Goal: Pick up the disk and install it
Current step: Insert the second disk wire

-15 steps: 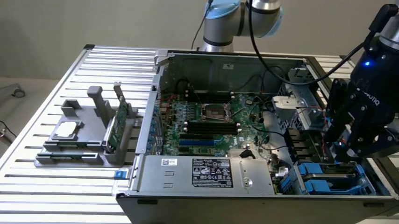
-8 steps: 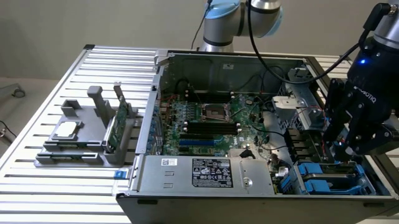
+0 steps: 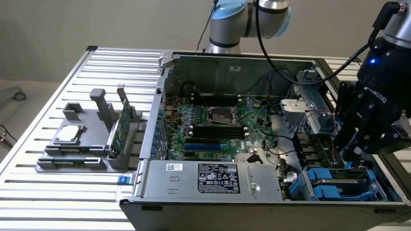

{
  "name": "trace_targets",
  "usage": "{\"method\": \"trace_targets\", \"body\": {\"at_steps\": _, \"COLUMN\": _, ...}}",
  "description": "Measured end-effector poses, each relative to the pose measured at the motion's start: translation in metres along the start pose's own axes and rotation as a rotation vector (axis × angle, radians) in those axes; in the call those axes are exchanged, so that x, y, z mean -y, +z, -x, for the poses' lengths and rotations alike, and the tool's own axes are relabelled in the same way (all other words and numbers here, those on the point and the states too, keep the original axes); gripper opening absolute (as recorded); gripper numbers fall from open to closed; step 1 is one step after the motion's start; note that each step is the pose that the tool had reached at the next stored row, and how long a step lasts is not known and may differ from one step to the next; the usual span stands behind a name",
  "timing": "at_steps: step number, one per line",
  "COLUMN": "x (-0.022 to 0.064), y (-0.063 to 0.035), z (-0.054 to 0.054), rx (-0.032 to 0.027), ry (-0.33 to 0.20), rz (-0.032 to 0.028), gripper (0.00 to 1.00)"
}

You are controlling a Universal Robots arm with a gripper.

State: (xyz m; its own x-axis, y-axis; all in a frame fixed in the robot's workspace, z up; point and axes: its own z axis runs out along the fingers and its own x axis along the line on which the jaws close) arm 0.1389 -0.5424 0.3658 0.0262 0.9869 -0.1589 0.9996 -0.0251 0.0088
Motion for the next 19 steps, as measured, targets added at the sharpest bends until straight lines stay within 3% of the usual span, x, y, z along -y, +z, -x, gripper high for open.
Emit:
{"method": "trace_targets", "body": {"at_steps": 4, "x": -0.0016, "y": 0.0006, "z": -0.0012, "rx": 0.0040, "ry": 0.000, "rz": 0.0001, "gripper": 0.37}}
{"method": "trace_targets", "body": {"at_steps": 5, "x": -0.0018, "y": 0.0007, "z": -0.0013, "rx": 0.0047, "ry": 0.000, "rz": 0.0001, "gripper": 0.31}}
{"method": "trace_targets", "body": {"at_steps": 10, "x": -0.0025, "y": 0.0011, "z": -0.0015, "rx": 0.0057, "ry": 0.000, "rz": 0.0000, "gripper": 0.16}}
{"method": "trace_targets", "body": {"at_steps": 15, "x": -0.0026, "y": 0.0027, "z": -0.0018, "rx": 0.0054, "ry": 0.000, "rz": -0.0020, "gripper": 0.16}}
{"method": "trace_targets", "body": {"at_steps": 19, "x": -0.0026, "y": 0.0060, "z": -0.0018, "rx": 0.0059, "ry": -0.001, "rz": -0.0082, "gripper": 0.16}}
